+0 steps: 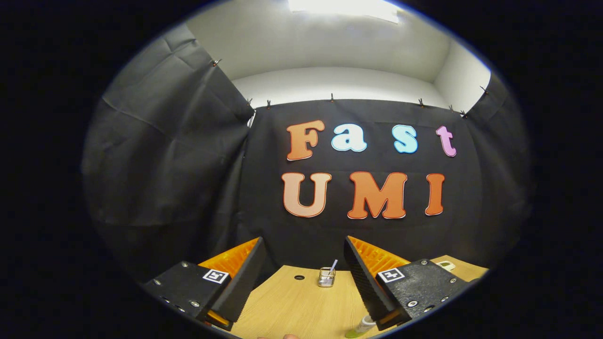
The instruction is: Take the bottle from table, then pour the juice into the cup, finally place the bottle on the coaster
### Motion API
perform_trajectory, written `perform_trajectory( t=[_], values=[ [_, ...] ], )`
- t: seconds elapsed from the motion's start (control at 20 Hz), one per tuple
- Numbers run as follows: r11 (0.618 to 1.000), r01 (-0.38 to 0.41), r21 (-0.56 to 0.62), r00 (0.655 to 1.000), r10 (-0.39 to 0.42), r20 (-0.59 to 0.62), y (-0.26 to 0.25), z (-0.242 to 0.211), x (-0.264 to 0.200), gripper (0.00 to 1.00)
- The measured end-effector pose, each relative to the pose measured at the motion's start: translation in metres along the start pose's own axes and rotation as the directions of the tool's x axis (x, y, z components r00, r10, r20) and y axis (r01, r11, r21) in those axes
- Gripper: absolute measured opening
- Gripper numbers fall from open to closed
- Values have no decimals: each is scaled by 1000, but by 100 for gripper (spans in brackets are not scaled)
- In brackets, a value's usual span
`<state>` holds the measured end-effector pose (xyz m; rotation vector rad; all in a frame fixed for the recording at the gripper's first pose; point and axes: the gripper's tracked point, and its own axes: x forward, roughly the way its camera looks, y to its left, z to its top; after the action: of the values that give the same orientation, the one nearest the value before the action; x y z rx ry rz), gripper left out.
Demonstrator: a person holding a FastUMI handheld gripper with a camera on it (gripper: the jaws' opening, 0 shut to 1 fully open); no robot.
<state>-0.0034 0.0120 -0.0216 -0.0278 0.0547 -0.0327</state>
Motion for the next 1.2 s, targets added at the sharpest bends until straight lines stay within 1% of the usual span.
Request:
perform_trajectory(
  t=[0.15,0.3,0.4,0.5,0.65,0.8,1.0,1.2],
  values=[
    [998,60,-31,997,-62,-36,-21,-12,-4,99],
    [997,76,5,995,-75,-59,-35,-21,-5,99],
    [994,109,27,989,-106,-99,-52,-36,-10,99],
    [991,136,22,983,-132,-131,-69,-49,-13,99],
    [988,143,60,978,-132,-161,-83,-71,-15,99],
    [979,193,66,957,-173,-234,-110,-105,-18,99],
    [970,238,56,919,-207,-337,-129,-157,-23,99],
    [969,241,47,888,-201,-414,-136,-208,-25,99]
  ],
)
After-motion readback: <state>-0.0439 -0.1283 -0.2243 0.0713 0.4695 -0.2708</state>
